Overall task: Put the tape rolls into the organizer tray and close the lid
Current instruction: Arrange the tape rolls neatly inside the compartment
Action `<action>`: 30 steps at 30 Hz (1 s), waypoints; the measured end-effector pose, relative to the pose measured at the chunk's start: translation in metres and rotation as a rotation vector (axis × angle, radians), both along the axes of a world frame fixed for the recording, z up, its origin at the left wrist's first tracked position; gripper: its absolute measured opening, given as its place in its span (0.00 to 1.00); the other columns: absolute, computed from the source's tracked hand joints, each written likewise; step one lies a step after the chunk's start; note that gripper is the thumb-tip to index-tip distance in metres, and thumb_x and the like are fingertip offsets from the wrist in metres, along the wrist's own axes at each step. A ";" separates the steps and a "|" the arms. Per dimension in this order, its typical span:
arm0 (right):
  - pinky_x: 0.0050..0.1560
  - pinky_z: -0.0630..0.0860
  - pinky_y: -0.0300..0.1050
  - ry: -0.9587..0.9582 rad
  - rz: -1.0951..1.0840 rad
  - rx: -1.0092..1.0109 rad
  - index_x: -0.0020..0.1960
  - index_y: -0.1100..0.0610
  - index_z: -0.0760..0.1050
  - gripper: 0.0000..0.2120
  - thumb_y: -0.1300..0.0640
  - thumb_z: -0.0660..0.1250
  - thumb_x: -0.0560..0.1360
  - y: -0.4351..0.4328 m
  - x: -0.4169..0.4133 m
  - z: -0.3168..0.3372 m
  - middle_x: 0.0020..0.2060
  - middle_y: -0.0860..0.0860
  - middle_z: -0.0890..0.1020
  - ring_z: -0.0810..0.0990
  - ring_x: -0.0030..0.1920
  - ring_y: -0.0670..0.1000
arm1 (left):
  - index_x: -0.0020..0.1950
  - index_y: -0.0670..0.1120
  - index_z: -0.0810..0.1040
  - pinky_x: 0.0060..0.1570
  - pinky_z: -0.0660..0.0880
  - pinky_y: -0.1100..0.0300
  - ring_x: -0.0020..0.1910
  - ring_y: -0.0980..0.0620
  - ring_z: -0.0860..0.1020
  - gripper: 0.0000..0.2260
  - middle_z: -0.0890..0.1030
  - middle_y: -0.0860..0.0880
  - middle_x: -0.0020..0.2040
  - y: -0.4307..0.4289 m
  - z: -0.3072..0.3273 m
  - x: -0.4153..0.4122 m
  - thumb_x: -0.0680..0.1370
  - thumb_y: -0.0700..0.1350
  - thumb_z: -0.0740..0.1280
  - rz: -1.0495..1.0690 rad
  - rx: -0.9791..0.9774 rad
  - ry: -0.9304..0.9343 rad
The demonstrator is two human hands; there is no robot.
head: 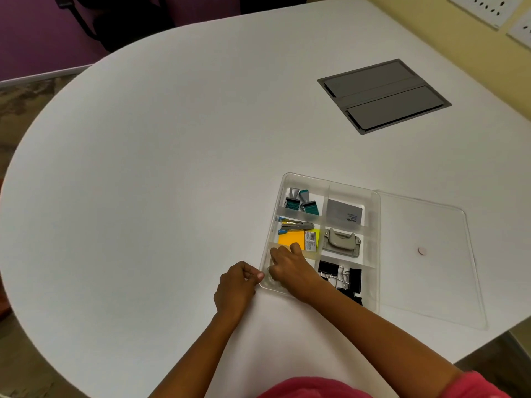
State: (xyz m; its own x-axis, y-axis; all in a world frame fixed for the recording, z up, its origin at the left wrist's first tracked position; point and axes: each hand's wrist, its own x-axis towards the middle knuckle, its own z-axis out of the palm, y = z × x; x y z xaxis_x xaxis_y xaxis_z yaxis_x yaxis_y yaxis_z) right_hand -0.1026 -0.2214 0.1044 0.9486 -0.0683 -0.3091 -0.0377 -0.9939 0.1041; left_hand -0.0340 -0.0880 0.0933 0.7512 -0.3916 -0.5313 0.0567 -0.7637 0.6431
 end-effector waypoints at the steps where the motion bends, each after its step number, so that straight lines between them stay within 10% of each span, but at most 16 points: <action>1: 0.39 0.74 0.46 -0.007 0.012 -0.011 0.27 0.52 0.77 0.13 0.61 0.80 0.53 -0.001 0.000 0.000 0.32 0.49 0.76 0.77 0.34 0.50 | 0.37 0.56 0.74 0.48 0.77 0.52 0.40 0.51 0.82 0.08 0.81 0.55 0.40 0.000 0.000 0.000 0.75 0.53 0.69 0.001 -0.003 0.004; 14: 0.41 0.75 0.47 -0.253 -0.260 0.047 0.33 0.59 0.78 0.12 0.68 0.79 0.55 0.002 -0.014 0.003 0.35 0.54 0.79 0.79 0.37 0.55 | 0.37 0.56 0.75 0.47 0.76 0.53 0.40 0.52 0.82 0.08 0.82 0.55 0.41 0.000 -0.001 0.002 0.74 0.54 0.70 0.001 0.008 0.018; 23: 0.39 0.76 0.50 -0.156 -0.386 0.064 0.31 0.58 0.80 0.18 0.56 0.85 0.47 0.011 -0.006 -0.003 0.36 0.54 0.80 0.80 0.37 0.55 | 0.36 0.56 0.74 0.48 0.77 0.53 0.40 0.53 0.82 0.09 0.80 0.57 0.37 0.000 -0.003 0.002 0.74 0.54 0.69 0.003 0.012 0.009; 30: 0.49 0.74 0.54 -0.141 -0.371 0.057 0.40 0.58 0.82 0.14 0.46 0.76 0.66 0.014 -0.012 -0.013 0.46 0.57 0.80 0.79 0.48 0.57 | 0.39 0.55 0.75 0.48 0.76 0.53 0.43 0.50 0.82 0.07 0.82 0.54 0.41 -0.001 -0.002 0.003 0.75 0.54 0.69 -0.010 0.010 0.016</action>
State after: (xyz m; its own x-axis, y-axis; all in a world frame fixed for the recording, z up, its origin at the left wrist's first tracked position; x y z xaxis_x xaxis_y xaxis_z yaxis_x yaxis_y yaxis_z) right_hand -0.1151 -0.2076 0.0914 0.8960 -0.4008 -0.1911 -0.4052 -0.9141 0.0175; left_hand -0.0307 -0.0894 0.0912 0.7389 -0.3934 -0.5470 0.0594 -0.7706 0.6345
